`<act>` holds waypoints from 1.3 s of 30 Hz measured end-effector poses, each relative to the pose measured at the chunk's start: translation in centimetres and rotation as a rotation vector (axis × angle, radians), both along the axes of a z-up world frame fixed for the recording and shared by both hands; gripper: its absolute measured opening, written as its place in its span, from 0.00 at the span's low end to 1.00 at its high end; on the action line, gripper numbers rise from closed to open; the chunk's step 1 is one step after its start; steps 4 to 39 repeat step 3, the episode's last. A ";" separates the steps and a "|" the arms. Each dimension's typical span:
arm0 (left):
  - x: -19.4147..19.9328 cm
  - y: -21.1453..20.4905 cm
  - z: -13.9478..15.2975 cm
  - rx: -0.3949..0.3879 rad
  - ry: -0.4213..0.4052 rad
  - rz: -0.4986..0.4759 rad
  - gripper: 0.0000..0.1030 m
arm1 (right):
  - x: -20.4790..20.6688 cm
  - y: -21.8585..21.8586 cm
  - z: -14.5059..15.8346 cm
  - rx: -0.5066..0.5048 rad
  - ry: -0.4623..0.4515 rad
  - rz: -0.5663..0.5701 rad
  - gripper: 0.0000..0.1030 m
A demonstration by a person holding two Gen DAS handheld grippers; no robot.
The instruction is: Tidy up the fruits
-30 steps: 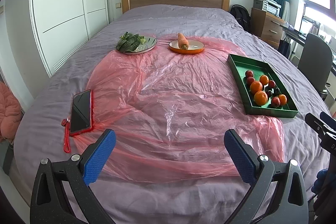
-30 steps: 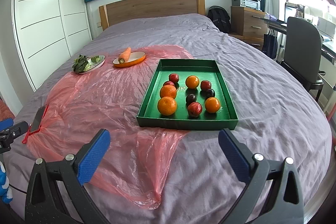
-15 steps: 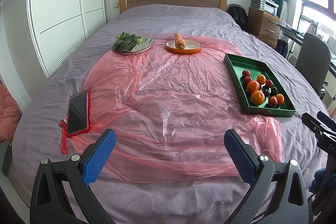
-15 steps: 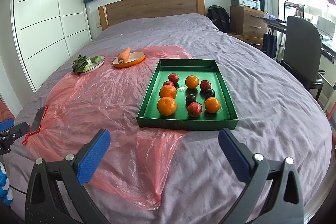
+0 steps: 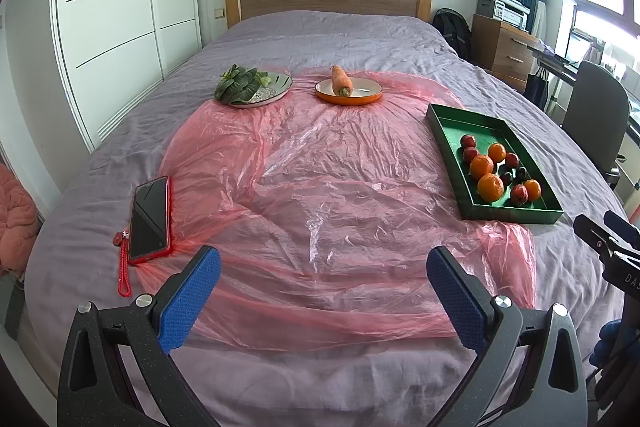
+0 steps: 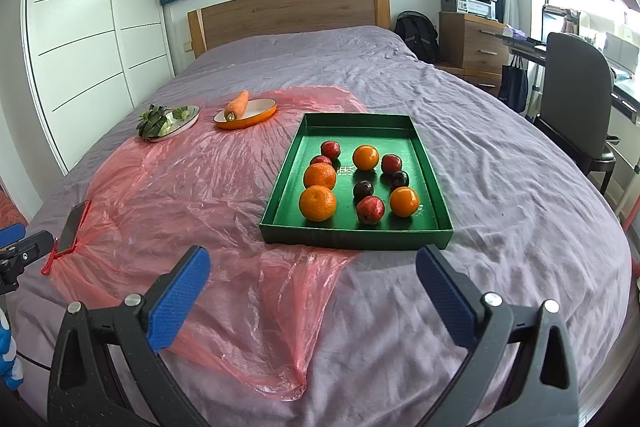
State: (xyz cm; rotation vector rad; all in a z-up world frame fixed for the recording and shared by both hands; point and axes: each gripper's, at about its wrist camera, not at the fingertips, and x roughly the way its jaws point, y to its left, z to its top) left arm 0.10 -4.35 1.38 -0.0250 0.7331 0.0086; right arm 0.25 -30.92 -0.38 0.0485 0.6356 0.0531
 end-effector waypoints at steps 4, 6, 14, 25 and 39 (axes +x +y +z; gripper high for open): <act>0.0 0.0 0.0 -0.001 0.000 -0.001 0.99 | 0.0 0.0 0.0 0.000 0.001 0.000 1.00; 0.0 0.0 0.0 -0.001 0.000 -0.001 0.99 | 0.0 0.0 0.0 0.000 0.001 0.000 1.00; 0.0 0.0 0.0 -0.001 0.000 -0.001 0.99 | 0.0 0.0 0.0 0.000 0.001 0.000 1.00; 0.0 0.0 0.0 -0.001 0.000 -0.001 0.99 | 0.0 0.0 0.0 0.000 0.001 0.000 1.00; 0.0 0.0 0.0 -0.001 0.000 -0.001 0.99 | 0.0 0.0 0.0 0.000 0.001 0.000 1.00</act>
